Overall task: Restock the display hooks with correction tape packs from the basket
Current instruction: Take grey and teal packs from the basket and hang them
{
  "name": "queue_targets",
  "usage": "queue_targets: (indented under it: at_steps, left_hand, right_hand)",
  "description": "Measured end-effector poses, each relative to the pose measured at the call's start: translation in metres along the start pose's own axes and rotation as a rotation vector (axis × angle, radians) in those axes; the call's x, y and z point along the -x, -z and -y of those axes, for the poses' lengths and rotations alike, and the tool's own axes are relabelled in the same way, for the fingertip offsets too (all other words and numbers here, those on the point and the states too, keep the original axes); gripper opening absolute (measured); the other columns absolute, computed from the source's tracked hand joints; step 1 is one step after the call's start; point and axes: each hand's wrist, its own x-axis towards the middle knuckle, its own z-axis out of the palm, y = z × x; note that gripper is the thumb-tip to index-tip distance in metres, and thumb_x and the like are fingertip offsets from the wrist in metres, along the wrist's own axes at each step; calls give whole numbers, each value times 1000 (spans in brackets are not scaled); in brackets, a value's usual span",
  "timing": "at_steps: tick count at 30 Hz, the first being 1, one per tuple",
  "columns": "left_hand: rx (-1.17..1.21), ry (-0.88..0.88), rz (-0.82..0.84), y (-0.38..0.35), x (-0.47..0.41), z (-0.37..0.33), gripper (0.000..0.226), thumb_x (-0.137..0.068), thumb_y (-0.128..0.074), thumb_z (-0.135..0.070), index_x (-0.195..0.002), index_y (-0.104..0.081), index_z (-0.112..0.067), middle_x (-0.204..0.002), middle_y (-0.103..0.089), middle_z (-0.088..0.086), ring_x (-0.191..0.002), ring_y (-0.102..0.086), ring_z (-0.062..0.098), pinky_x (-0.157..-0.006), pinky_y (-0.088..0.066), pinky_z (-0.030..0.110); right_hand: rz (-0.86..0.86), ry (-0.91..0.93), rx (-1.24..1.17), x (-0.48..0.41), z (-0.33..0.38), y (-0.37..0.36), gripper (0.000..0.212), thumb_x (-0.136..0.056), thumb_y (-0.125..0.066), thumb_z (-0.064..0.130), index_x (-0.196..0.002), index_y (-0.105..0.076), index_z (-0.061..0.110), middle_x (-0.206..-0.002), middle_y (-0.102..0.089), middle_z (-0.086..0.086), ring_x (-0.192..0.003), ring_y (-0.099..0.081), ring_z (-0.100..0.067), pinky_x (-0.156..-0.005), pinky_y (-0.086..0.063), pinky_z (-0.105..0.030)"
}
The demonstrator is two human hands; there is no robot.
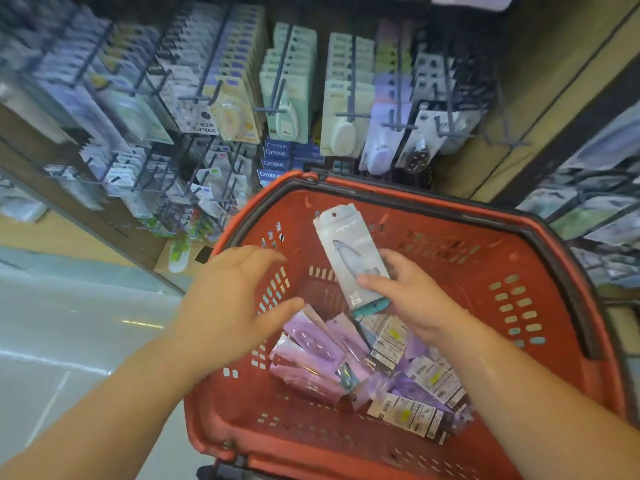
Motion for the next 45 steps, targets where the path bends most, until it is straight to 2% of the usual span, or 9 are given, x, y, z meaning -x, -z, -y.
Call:
queue_targets:
  at_steps: [4, 7, 10, 13, 22, 30, 35, 41, 45]
  left_hand:
    - [628, 354, -8, 1, -27, -49, 76, -74, -66, -74, -132, -62, -24, -121, -74, -11, -116, -69, 11, -103, -53, 36]
    - [1133, 458, 55, 4, -47, -90, 27, -100, -69, -24, -125, -65, -16, -115, -80, 4, -105, -77, 24, -80, -63, 33]
    - [1375, 482, 20, 11, -56, -121, 27, -102, -61, -20, -128, -65, -15, -115, -79, 11, -94, -79, 26, -66, -65, 42]
    - [1432, 423, 4, 14, -59, -139, 38, -91, -63, -32, -127, -67, -21, -119, -79, 9, -105, -76, 33, -82, -61, 59]
    - [1474, 341, -157, 50, -60, -162, 38, -88, -61, -35, -122, -67, -20, -116, -79, 11, -88, -79, 31, -61, -65, 44]
    - [1427, 229, -338, 105, -59, -125, 31, -100, -57, -19, -129, -65, -15, -118, -79, 11, -105, -77, 32, -90, -59, 51]
    - [1312, 174, -303, 144, -57, -59, 23, -105, -55, -7, -117, -69, -20, -106, -82, 5, -87, -79, 18, -64, -62, 27]
    - [1246, 38, -144, 207, -59, 8, 24, -106, -54, -19, -127, -64, -27, -116, -79, -1, -106, -77, 23, -84, -65, 42]
    - [1173, -42, -103, 249, -71, 26, 18, -109, -51, -34, -121, -62, -40, -107, -79, -9, -89, -79, 18, -55, -60, 32]
  right_hand:
    - [14, 187, -32, 40, 39, -13, 43, -88, -75, 3, -123, -61, 23, -113, -75, -1, -98, -74, -23, -73, -59, -36]
    - [42, 297, 19, 60, 55, -15, 51, -85, -80, 8, -127, -59, 29, -117, -74, 1, -106, -73, -22, -82, -59, -35]
    - [153, 356, -2, 76, 69, 3, 85, -74, -83, -3, -144, -48, 29, -134, -67, 1, -123, -66, -22, -97, -56, -39]
    - [179, 410, 16, 89, 79, 27, 93, -73, -78, -17, -149, -45, 26, -138, -65, 0, -127, -63, -22, -102, -55, -41]
    - [158, 481, -95, 99, 111, 42, 46, -97, -61, 3, -137, -60, 24, -128, -70, -3, -106, -70, -23, -77, -59, -37]
    - [63, 538, -362, 88, 155, -19, 23, -105, -48, 6, -120, -64, 14, -119, -72, -13, -101, -72, -27, -78, -60, -46]
    - [-174, 674, -235, 68, 183, -67, 25, -94, -65, 3, -110, -68, 22, -108, -74, -4, -88, -70, -14, -62, -52, -29]
    - [-351, 782, -245, 58, 221, -149, 22, -88, -70, 0, -107, -72, 11, -101, -75, -15, -82, -70, -24, -61, -54, -29]
    - [-424, 855, -344, 64, 259, -181, 15, -97, -60, 1, -102, -71, 12, -87, -75, -9, -71, -70, -21, -57, -57, -30]
